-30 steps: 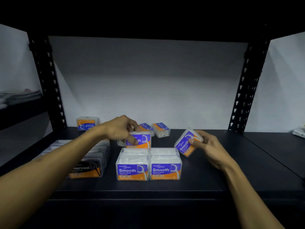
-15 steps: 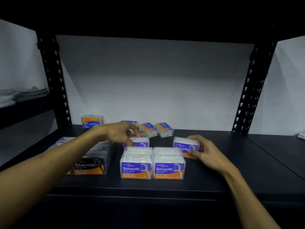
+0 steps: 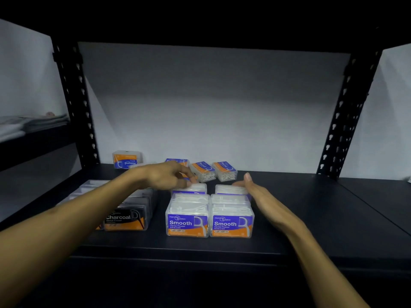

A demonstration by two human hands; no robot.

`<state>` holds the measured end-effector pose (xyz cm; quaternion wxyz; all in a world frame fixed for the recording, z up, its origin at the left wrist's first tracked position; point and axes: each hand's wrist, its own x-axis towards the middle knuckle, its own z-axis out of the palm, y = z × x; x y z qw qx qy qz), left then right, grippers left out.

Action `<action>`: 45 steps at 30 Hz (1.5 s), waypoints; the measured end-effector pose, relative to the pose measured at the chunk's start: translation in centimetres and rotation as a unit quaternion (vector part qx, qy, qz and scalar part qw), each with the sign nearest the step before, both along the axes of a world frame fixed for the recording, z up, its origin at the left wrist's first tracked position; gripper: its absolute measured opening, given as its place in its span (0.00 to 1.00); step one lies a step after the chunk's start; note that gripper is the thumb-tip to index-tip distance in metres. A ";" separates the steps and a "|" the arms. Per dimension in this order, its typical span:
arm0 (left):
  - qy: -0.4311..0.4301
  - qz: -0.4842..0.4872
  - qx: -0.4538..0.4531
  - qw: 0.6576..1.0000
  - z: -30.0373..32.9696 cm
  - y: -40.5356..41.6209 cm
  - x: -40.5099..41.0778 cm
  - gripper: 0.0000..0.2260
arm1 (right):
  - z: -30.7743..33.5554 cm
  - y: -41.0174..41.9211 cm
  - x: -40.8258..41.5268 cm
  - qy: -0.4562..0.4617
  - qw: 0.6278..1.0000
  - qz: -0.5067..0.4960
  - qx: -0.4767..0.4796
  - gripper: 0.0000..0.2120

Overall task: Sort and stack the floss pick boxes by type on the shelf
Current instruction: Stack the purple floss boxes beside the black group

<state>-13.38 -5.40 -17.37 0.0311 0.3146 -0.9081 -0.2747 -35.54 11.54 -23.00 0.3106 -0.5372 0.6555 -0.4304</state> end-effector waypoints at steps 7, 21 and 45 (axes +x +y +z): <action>0.011 0.018 -0.038 0.999 -0.7 1.1 -0.1 0.10 | -0.4 0.1 -0.4 0.051 0.997 0.047 0.017 0.40; 0.109 0.111 -0.087 0.984 -5.1 4.6 -1.3 0.14 | -0.9 0.0 0.5 -0.021 0.998 0.062 0.015 0.35; 0.186 0.165 -0.066 0.966 -5.4 5.3 -1.4 0.14 | -0.2 0.5 2.8 -0.101 0.995 0.006 0.006 0.34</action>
